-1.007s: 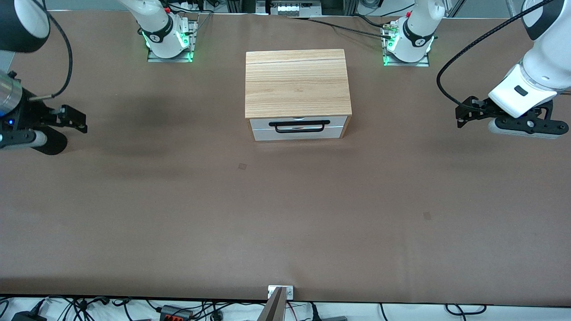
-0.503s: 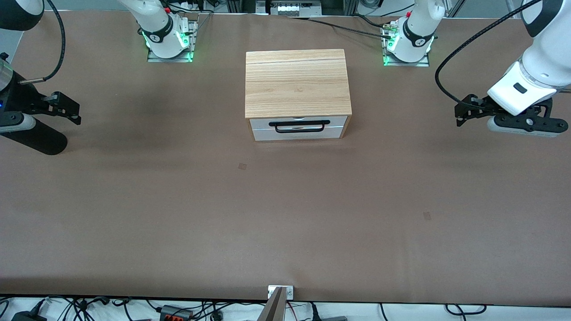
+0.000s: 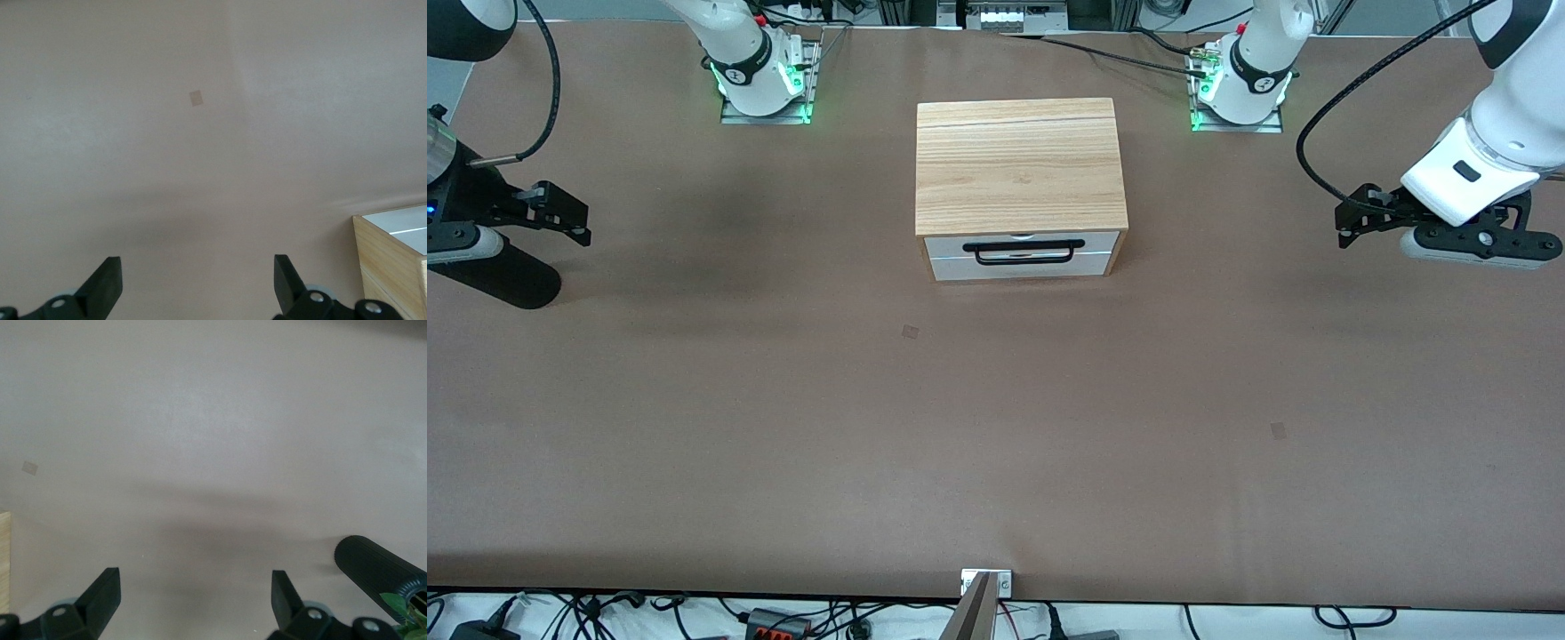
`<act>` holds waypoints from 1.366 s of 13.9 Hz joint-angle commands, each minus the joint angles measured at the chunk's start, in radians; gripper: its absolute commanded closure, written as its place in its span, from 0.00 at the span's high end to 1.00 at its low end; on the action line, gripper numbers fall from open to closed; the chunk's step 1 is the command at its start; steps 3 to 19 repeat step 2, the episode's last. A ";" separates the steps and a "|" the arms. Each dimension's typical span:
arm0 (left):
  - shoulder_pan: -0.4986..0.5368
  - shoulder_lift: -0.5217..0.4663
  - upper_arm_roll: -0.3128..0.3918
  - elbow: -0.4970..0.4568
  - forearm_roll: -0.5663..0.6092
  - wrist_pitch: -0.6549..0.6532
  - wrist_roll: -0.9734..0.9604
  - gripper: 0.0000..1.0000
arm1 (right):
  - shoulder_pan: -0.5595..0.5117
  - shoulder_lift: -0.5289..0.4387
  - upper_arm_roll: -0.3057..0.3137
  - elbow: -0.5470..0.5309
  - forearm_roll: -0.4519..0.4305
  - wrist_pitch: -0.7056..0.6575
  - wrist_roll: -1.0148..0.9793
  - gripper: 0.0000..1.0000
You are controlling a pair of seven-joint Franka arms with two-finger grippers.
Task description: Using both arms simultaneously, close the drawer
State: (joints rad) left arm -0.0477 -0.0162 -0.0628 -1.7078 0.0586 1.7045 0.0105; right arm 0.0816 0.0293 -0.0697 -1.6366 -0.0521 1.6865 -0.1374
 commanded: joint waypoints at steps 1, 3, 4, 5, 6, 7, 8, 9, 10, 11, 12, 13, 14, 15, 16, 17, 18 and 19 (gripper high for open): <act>-0.003 0.025 0.001 0.062 -0.013 -0.046 0.002 1.00 | -0.003 -0.008 0.002 0.003 -0.006 -0.011 -0.004 1.00; -0.004 0.030 0.001 0.062 -0.011 -0.046 0.002 1.00 | -0.003 -0.008 0.002 0.003 -0.005 -0.011 -0.004 1.00; -0.004 0.030 0.001 0.062 -0.011 -0.046 0.002 1.00 | -0.003 -0.008 0.002 0.003 -0.005 -0.011 -0.004 1.00; -0.004 0.030 0.001 0.062 -0.011 -0.046 0.002 1.00 | -0.003 -0.008 0.002 0.003 -0.005 -0.011 -0.004 1.00; -0.004 0.030 0.001 0.062 -0.011 -0.046 0.002 1.00 | -0.003 -0.008 0.002 0.003 -0.005 -0.011 -0.004 1.00; -0.004 0.030 0.001 0.062 -0.011 -0.046 0.002 1.00 | -0.003 -0.008 0.002 0.003 -0.005 -0.011 -0.004 1.00; -0.004 0.030 0.001 0.062 -0.011 -0.046 0.002 1.00 | -0.003 -0.008 0.002 0.003 -0.005 -0.011 -0.004 1.00; -0.004 0.030 0.001 0.062 -0.011 -0.046 0.002 1.00 | -0.003 -0.008 0.002 0.003 -0.005 -0.011 -0.004 1.00; -0.004 0.030 0.001 0.062 -0.011 -0.046 0.002 1.00 | -0.003 -0.008 0.002 0.003 -0.005 -0.011 -0.004 1.00; -0.004 0.030 0.001 0.062 -0.011 -0.046 0.002 1.00 | -0.003 -0.008 0.002 0.003 -0.005 -0.011 -0.004 1.00; -0.004 0.030 0.001 0.062 -0.011 -0.046 0.002 1.00 | -0.003 -0.008 0.002 0.003 -0.005 -0.011 -0.004 1.00; -0.004 0.030 0.001 0.062 -0.011 -0.046 0.002 1.00 | -0.003 -0.008 0.002 0.003 -0.005 -0.011 -0.004 1.00; -0.004 0.030 0.001 0.062 -0.011 -0.046 0.002 1.00 | -0.003 -0.008 0.002 0.003 -0.005 -0.011 -0.004 1.00; -0.004 0.030 0.001 0.062 -0.011 -0.046 0.002 1.00 | -0.003 -0.008 0.002 0.003 -0.005 -0.011 -0.004 1.00; -0.004 0.030 0.001 0.062 -0.011 -0.046 0.002 1.00 | -0.003 -0.008 0.002 0.003 -0.005 -0.011 -0.004 1.00; -0.004 0.030 0.001 0.062 -0.011 -0.046 0.002 1.00 | -0.003 -0.008 0.002 0.003 -0.005 -0.011 -0.004 1.00; -0.004 0.030 0.001 0.062 -0.011 -0.046 0.002 1.00 | -0.003 -0.008 0.002 0.003 -0.005 -0.011 -0.004 1.00; -0.004 0.030 0.001 0.062 -0.011 -0.046 0.002 1.00 | -0.003 -0.008 0.002 0.003 -0.005 -0.011 -0.004 1.00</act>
